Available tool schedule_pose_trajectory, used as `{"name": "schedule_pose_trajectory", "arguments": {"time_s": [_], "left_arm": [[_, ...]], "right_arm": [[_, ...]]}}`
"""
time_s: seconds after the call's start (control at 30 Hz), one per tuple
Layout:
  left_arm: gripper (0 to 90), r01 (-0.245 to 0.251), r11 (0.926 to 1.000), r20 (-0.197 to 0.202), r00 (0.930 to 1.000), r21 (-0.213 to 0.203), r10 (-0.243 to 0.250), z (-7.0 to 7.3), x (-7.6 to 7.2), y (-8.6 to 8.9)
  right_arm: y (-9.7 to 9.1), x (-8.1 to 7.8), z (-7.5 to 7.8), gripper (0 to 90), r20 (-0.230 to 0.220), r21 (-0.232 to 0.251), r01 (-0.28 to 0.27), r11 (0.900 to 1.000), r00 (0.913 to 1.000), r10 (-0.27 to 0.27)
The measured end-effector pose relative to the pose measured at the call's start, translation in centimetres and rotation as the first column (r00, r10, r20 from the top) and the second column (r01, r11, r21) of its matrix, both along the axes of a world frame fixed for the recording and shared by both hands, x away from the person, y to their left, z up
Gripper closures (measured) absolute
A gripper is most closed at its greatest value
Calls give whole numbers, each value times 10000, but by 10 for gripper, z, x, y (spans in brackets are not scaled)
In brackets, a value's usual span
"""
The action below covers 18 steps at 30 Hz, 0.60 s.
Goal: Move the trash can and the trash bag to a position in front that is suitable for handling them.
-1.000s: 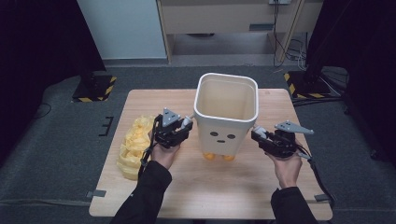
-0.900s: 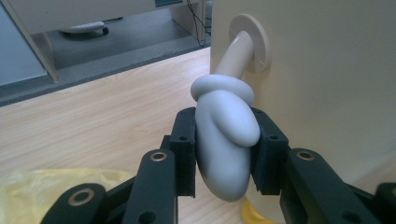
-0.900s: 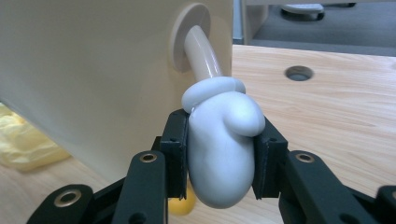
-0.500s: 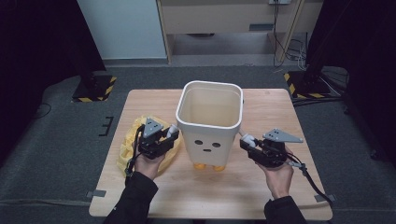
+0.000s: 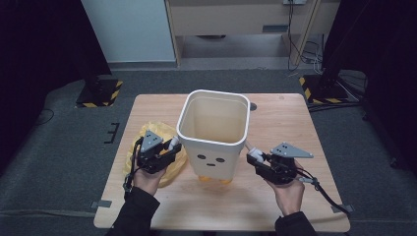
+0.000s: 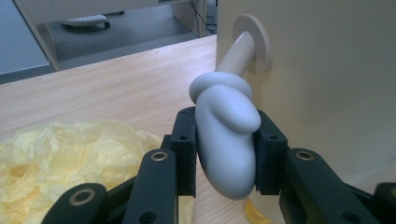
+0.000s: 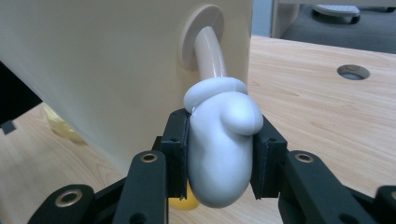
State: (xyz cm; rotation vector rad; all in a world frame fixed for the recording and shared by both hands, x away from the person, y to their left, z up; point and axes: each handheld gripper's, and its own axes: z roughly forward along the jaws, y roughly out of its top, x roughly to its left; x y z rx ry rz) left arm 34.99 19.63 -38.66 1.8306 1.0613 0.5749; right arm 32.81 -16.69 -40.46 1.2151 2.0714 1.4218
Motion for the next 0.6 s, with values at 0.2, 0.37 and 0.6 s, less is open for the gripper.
{"name": "schedule_pose_trajectory", "arguments": {"time_s": [0.2, 0.37, 0.6], "left_arm": [[661, 108, 9998, -68, 9999, -165, -109, -2, 1, 0], [567, -94, 9999, 124, 9999, 74, 94, -1, -4, 6], [433, -410, 9910, -122, 9990, 1278, 429, -9, -28, 36]], "right_arm": [[0, 0, 0, 638, 37, -84, 182, 9998, 9998, -181], [-4, -1, 3, 422, 301, -85, 275, 9996, 9992, -272], [-43, -2, 7, 254, 655, 779, 917, 9927, 9931, -969]]}}
